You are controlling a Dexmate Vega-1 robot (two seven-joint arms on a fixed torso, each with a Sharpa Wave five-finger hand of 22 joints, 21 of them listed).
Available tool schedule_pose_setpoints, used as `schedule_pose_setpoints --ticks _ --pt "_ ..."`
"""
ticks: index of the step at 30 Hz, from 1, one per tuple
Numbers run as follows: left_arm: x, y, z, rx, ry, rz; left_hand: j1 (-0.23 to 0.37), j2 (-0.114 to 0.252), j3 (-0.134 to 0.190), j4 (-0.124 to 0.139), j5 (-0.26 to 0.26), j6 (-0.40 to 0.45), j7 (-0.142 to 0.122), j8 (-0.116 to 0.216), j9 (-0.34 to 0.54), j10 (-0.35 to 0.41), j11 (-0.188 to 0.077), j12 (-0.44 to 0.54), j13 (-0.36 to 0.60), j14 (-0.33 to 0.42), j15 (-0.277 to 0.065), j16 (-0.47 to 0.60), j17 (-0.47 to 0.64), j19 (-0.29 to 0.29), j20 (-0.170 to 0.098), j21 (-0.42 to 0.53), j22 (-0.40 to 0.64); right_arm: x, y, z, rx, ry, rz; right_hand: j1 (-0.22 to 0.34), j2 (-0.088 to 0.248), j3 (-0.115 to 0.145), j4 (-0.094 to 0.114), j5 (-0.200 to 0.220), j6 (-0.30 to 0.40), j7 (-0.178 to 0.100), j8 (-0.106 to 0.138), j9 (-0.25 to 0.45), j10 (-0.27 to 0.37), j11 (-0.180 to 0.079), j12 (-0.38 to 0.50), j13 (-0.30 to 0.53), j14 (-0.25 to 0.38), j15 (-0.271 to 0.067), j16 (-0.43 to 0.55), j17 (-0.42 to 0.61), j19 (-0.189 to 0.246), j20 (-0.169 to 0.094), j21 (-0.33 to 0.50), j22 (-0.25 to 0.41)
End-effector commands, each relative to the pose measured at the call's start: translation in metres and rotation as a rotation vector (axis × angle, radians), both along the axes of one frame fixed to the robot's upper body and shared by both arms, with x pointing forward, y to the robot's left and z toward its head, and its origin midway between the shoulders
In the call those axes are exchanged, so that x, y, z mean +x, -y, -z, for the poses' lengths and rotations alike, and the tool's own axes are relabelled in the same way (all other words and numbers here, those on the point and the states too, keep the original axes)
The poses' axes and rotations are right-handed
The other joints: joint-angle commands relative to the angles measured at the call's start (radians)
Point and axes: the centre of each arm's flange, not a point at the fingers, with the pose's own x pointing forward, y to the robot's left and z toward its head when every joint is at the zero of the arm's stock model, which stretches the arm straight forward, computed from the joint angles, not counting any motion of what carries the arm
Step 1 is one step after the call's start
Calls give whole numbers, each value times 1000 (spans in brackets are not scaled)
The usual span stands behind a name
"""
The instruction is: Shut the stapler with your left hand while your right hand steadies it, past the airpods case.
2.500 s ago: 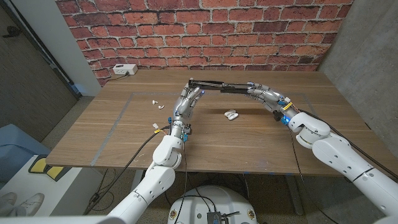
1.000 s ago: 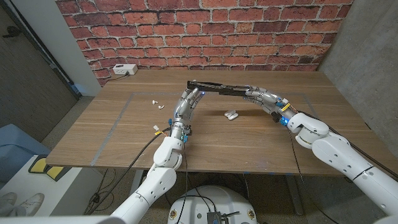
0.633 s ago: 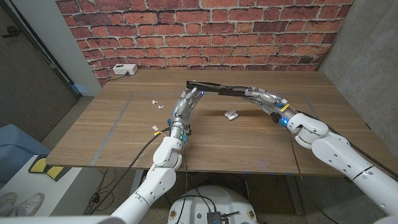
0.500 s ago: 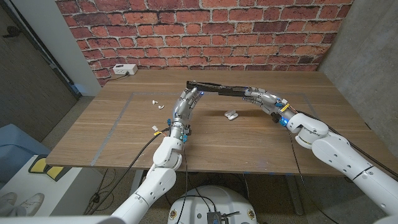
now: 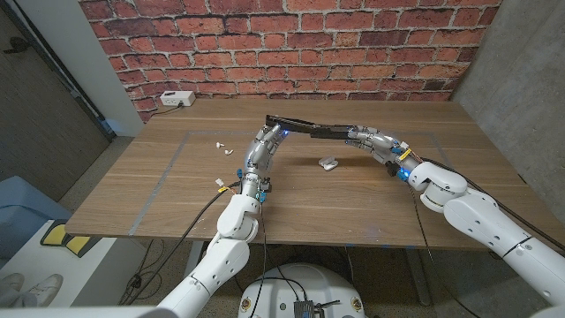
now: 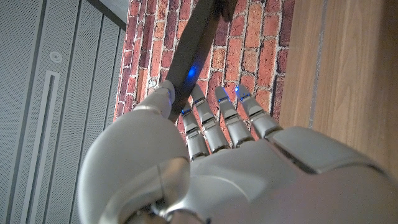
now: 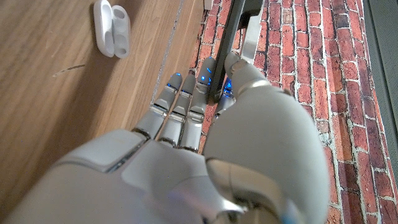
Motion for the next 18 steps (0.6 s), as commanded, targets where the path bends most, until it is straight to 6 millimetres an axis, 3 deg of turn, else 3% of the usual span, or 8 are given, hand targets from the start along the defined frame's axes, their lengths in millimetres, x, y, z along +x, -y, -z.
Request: schedule_pose_setpoints --ticks 1,18 --pt "-7 1 -1 11 -4 -34 28 18 101 87 5 92 -35 247 63 137 -76 94 132 14 -175 5 7 2 14 5 3 0 3 3 -15 18 0 7 13 1 6 8 3 11 0 7 79 -83 6 7 5 -157 -3 4 5 -1 10 2" --pt "-10 7 -11 58 22 -57 30 14 101 87 0 85 -42 260 92 132 -76 114 166 4 -168 -9 10 -6 20 3 4 -10 8 -4 -52 75 45 6 13 -1 7 10 5 11 -1 10 78 -82 7 5 6 -158 -8 8 5 0 14 3"
